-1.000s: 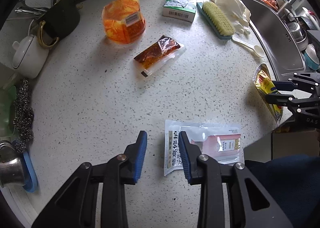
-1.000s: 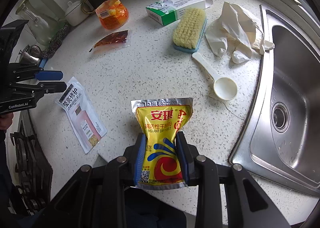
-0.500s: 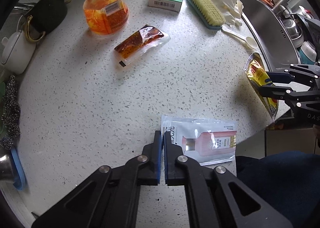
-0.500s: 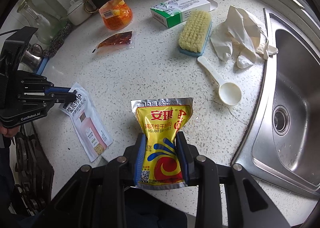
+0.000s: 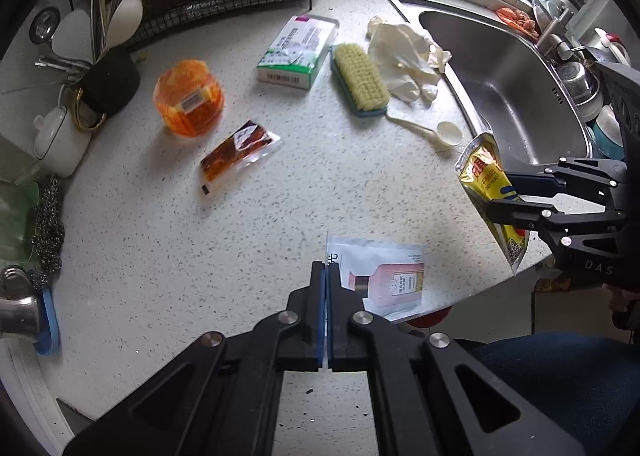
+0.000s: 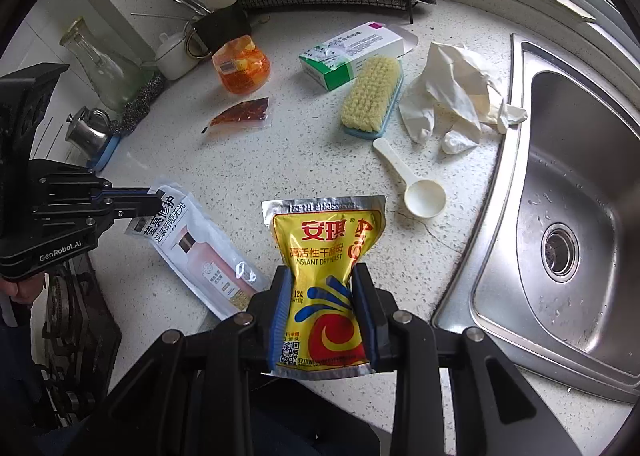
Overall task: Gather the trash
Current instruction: 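Carry the sachet and yeast packet down to the red bucket with both tools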
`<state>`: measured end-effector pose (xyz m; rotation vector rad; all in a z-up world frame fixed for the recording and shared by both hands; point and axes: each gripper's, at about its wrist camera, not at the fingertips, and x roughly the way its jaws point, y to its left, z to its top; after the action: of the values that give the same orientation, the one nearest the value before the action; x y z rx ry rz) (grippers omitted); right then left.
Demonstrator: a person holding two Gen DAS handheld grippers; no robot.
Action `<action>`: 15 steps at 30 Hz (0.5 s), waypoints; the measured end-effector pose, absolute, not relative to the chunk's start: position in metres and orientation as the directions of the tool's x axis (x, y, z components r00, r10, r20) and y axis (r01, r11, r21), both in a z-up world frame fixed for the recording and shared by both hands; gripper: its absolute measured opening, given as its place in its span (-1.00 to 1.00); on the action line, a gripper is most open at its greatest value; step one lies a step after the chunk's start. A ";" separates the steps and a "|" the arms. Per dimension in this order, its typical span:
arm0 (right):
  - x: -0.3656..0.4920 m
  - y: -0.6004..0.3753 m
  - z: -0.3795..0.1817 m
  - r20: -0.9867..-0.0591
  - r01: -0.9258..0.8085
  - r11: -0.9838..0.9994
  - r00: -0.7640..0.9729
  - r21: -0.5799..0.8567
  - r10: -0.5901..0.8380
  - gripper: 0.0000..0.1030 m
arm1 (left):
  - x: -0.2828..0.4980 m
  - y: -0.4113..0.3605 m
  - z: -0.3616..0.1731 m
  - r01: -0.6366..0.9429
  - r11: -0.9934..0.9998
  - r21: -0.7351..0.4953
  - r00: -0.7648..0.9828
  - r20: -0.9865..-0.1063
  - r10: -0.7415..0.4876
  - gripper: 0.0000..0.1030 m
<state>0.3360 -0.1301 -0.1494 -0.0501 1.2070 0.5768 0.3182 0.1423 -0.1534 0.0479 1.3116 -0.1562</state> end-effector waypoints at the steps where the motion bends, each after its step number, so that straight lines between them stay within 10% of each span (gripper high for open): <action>1: 0.334 -0.136 -0.146 -0.887 -0.441 0.858 0.239 0.264 0.396 -0.45 | 0.318 0.136 -0.151 0.153 0.987 -0.049 0.253 -0.964 -0.087 -1.00; 15: 0.281 -0.203 -0.112 -0.855 -0.346 0.903 0.355 0.255 0.378 -0.45 | 0.292 0.023 -0.103 0.342 0.940 -0.018 0.333 -0.933 -0.139 -1.00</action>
<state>0.2813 -0.2031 -0.1122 0.0323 1.1140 0.4674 0.2917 0.0235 -0.1031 0.1940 1.1920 -0.3165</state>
